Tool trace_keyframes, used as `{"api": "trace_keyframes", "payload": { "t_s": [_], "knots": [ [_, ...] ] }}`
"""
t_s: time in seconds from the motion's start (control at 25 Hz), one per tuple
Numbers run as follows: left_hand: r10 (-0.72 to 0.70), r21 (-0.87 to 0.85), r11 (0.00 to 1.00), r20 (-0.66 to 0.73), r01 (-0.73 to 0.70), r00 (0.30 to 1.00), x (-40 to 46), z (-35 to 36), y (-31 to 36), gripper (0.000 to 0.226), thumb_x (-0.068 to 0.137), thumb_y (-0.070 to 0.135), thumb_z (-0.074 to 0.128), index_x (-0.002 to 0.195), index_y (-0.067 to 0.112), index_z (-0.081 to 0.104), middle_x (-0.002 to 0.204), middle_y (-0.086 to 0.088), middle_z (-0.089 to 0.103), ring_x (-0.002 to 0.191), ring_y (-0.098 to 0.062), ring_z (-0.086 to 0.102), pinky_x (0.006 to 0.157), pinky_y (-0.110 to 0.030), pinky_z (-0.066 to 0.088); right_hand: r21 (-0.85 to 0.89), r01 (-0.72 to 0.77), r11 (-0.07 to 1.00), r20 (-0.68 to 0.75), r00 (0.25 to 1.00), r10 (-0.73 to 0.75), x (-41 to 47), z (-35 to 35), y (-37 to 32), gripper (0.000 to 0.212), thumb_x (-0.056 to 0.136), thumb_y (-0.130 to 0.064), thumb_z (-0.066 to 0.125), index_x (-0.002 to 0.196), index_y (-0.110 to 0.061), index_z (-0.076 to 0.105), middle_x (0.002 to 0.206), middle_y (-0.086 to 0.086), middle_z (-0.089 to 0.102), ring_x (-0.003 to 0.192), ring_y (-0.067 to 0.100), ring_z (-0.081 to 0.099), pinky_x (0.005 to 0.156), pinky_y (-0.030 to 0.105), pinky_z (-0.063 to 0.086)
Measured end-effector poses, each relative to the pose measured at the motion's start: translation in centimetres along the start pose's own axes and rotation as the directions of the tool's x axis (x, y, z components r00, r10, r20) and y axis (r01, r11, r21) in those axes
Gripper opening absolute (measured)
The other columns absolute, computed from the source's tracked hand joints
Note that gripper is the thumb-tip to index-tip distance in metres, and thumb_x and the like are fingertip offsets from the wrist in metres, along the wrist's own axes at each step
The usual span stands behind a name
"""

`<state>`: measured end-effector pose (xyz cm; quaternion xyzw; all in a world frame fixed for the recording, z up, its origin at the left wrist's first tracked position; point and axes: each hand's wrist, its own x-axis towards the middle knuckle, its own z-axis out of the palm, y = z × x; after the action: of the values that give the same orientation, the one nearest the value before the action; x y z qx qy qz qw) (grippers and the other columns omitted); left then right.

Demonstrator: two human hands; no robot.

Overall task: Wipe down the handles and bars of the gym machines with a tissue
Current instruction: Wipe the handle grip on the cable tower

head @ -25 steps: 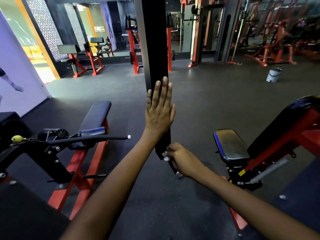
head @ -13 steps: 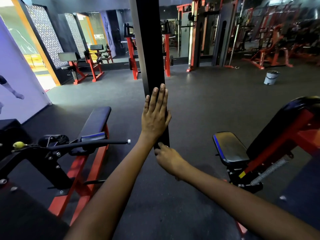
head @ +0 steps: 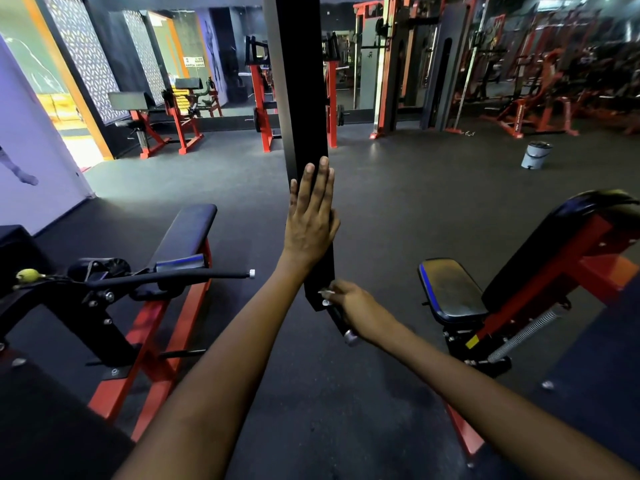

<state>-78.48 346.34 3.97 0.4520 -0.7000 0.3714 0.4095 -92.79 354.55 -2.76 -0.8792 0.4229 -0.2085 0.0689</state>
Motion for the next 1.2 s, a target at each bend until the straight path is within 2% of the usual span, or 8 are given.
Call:
{"api": "trace_keyframes", "payload": {
  "t_s": [0.12,0.36,0.6,0.72,0.84,0.96,1.08,1.2],
  "knots": [
    [0.003,-0.011,1.0,-0.007,-0.003,1.0,-0.1,-0.3,-0.5,0.096,0.084,0.011,0.053,0.152,0.013,-0.014,0.158,0.001,-0.025,0.147,-0.02,-0.017,0.119,-0.043,0.001,-0.122,0.079,0.989,-0.04,0.996,-0.084,-4.9,1.0,1.3,0.028,0.088,-0.02,0.047,0.106,-0.016,0.068,0.082,0.005,0.053,0.072,0.014,0.053,0.065,0.015,0.035],
    [-0.053,-0.063,0.997,0.0,0.053,0.999,-0.4,-0.8,-0.2,0.097,0.082,0.007,0.052,0.151,0.015,-0.016,0.157,0.003,-0.027,0.146,-0.02,-0.018,0.12,-0.042,0.001,0.291,-0.062,0.955,-0.067,0.994,0.085,1.4,2.0,-0.7,0.019,0.093,-0.016,0.05,0.094,-0.006,0.066,0.088,0.002,0.056,0.081,0.012,0.05,0.071,0.017,0.039],
    [-0.131,-0.081,0.988,-0.016,0.129,0.991,-0.8,-0.7,-0.5,0.099,0.085,0.014,0.055,0.15,0.018,-0.019,0.156,0.003,-0.031,0.145,-0.021,-0.022,0.121,-0.035,-0.003,0.115,-0.076,0.99,-0.101,0.991,0.088,-5.4,3.7,2.3,0.019,0.088,-0.019,0.056,0.08,-0.006,0.068,0.074,0.0,0.051,0.068,0.012,0.053,0.062,0.03,0.044],
    [-0.186,-0.101,0.978,-0.021,0.183,0.982,-0.9,-0.4,0.1,0.1,0.085,0.013,0.057,0.151,0.02,-0.018,0.156,0.003,-0.031,0.145,-0.024,-0.022,0.119,-0.029,-0.008,0.06,0.079,0.995,-0.186,0.98,-0.066,-3.5,2.7,1.0,0.018,0.086,-0.019,0.061,0.094,-0.008,0.071,0.094,0.009,0.066,0.09,0.022,0.063,0.078,0.034,0.052],
    [-0.189,-0.12,0.975,-0.027,0.185,0.982,-0.9,-0.1,0.4,0.1,0.084,0.009,0.055,0.151,0.021,-0.019,0.156,0.003,-0.03,0.145,-0.023,-0.021,0.119,-0.028,-0.007,-0.292,0.324,0.9,0.203,0.94,-0.273,3.3,3.0,-2.4,0.023,0.091,-0.008,0.051,0.109,-0.003,0.065,0.119,0.013,0.06,0.119,0.03,0.048,0.096,0.037,0.044],
    [-0.176,-0.112,0.979,-0.022,0.173,0.984,-0.9,0.1,0.3,0.097,0.085,0.011,0.052,0.15,0.02,-0.02,0.156,0.003,-0.031,0.145,-0.023,-0.022,0.12,-0.027,-0.005,-0.609,0.469,0.64,0.441,0.871,-0.217,2.2,3.2,-2.4,0.016,0.088,-0.015,0.059,0.094,-0.008,0.072,0.103,0.01,0.066,0.111,0.03,0.052,0.097,0.037,0.043],
    [-0.171,-0.128,0.977,-0.009,0.168,0.985,-1.0,0.3,0.4,0.095,0.087,0.014,0.05,0.15,0.02,-0.021,0.156,0.004,-0.031,0.145,-0.023,-0.022,0.119,-0.027,-0.003,-0.513,0.555,0.655,0.408,0.829,-0.383,-2.6,3.1,0.0,0.005,0.079,-0.011,0.068,0.078,-0.012,0.072,0.085,0.002,0.067,0.094,0.022,0.061,0.084,0.031,0.051],
    [-0.183,-0.138,0.974,-0.024,0.178,0.983,-0.7,0.6,0.6,0.098,0.085,0.011,0.053,0.15,0.019,-0.019,0.156,0.003,-0.029,0.146,-0.023,-0.021,0.121,-0.034,0.0,-0.328,0.352,0.877,0.429,0.882,-0.194,0.4,1.5,0.1,0.022,0.082,-0.002,0.062,0.103,-0.004,0.065,0.118,0.01,0.057,0.115,0.026,0.049,0.083,0.041,0.051]
  ]
}}
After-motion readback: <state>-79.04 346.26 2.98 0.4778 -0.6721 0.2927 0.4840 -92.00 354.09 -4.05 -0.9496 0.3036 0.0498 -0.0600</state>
